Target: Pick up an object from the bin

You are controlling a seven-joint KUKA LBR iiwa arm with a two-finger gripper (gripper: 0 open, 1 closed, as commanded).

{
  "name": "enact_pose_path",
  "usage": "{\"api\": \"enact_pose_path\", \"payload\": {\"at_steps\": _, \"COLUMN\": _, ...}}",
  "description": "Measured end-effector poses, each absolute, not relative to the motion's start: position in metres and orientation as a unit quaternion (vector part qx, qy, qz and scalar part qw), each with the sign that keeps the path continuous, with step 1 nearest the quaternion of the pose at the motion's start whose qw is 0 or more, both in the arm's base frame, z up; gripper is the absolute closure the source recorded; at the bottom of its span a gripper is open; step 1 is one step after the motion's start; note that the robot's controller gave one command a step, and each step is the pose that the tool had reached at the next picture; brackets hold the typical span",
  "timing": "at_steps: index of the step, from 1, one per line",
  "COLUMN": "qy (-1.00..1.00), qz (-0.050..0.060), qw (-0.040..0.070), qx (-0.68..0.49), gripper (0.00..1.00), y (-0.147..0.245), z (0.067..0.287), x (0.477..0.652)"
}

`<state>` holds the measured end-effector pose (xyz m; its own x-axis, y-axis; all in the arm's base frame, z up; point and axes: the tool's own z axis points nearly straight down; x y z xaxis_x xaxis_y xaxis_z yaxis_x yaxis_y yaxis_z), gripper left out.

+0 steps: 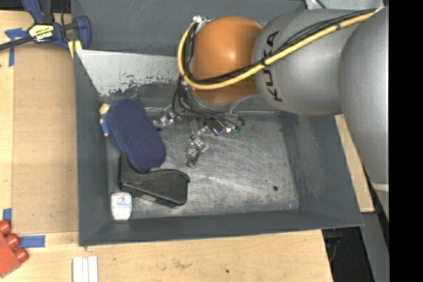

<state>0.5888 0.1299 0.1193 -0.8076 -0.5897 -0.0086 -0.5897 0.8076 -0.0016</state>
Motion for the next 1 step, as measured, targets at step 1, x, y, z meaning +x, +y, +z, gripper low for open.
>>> {"api": "enact_pose_path", "payload": {"at_steps": 1, "qy": 0.931, "qz": 0.000, "qw": 0.005, "qx": -0.366, "gripper": 0.00, "y": 0.1941, "z": 0.1360, "x": 0.5822}}
